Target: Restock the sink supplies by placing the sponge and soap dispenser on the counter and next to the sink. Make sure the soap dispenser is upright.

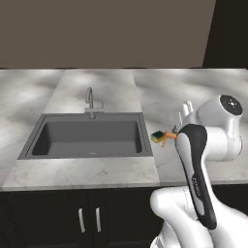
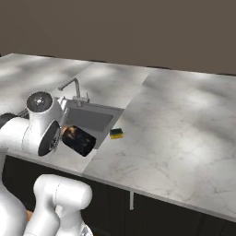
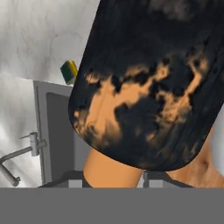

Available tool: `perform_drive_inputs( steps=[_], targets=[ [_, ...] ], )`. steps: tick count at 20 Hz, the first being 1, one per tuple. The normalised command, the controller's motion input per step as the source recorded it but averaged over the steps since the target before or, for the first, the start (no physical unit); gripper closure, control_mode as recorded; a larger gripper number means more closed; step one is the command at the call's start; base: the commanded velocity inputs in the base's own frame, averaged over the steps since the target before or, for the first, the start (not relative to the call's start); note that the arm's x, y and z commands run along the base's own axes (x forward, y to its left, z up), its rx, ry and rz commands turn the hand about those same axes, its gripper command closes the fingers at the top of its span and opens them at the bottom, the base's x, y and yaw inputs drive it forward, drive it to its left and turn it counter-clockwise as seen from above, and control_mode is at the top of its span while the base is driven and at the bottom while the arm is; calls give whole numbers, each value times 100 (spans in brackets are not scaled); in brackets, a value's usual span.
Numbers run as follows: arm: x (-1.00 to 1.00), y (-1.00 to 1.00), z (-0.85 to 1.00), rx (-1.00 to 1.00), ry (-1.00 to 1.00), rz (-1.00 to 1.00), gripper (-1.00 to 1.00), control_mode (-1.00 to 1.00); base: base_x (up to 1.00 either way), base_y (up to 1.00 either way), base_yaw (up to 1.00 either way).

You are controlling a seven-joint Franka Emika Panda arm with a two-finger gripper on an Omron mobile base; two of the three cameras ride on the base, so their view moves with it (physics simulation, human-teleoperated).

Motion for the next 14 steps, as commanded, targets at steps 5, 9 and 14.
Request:
perform_drive_inputs(
  steps=[5,9,14],
  targets=[
    [0,-46,5,22,-3,29,100,-100,0,0,0],
    [5,-18,-3,16,0,22,100,-100,0,0,0],
    [2,-14,0,22,0,21,100,-100,0,0,0]
  ],
)
